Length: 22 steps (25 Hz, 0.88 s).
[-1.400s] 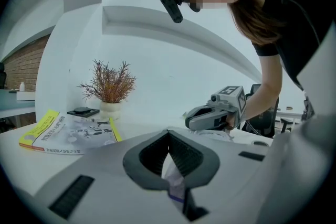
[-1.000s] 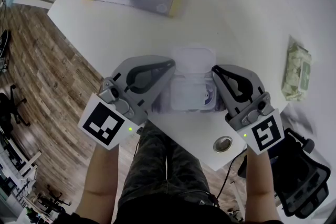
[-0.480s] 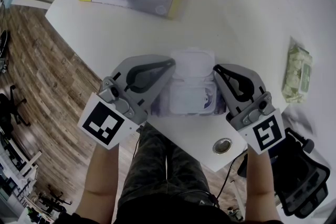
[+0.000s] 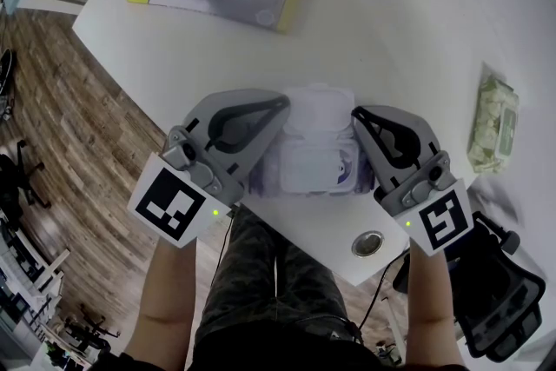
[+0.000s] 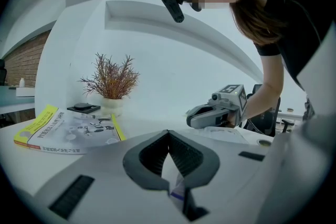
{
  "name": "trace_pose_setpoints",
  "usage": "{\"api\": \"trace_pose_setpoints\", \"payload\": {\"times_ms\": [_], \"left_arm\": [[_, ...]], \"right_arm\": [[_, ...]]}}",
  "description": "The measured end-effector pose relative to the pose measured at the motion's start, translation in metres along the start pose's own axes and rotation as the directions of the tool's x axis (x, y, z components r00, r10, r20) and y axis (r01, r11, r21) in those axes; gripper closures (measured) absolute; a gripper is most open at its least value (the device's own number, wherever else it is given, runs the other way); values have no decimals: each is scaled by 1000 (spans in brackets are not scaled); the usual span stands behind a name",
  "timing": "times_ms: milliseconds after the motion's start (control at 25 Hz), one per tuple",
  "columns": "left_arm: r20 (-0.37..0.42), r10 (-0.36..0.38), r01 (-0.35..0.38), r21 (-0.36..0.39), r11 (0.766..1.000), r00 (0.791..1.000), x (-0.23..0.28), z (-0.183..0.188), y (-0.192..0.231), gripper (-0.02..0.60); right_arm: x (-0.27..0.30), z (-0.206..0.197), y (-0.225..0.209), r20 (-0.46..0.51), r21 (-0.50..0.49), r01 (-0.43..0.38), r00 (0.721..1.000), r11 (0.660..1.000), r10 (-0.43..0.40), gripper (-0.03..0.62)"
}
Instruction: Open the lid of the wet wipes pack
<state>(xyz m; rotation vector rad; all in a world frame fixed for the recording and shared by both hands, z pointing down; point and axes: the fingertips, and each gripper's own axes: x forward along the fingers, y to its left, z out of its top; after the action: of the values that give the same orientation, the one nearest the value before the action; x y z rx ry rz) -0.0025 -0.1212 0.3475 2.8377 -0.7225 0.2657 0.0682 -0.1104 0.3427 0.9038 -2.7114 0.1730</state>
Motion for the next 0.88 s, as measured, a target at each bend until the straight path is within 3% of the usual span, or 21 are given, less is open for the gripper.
{"api": "trace_pose_setpoints", "payload": {"times_ms": [880], "left_arm": [[-43, 2, -1, 17, 1000, 999, 4, -5, 0, 569]], "right_arm": [[1, -1, 1, -11, 9, -29, 1000, 1000, 29, 572]]}}
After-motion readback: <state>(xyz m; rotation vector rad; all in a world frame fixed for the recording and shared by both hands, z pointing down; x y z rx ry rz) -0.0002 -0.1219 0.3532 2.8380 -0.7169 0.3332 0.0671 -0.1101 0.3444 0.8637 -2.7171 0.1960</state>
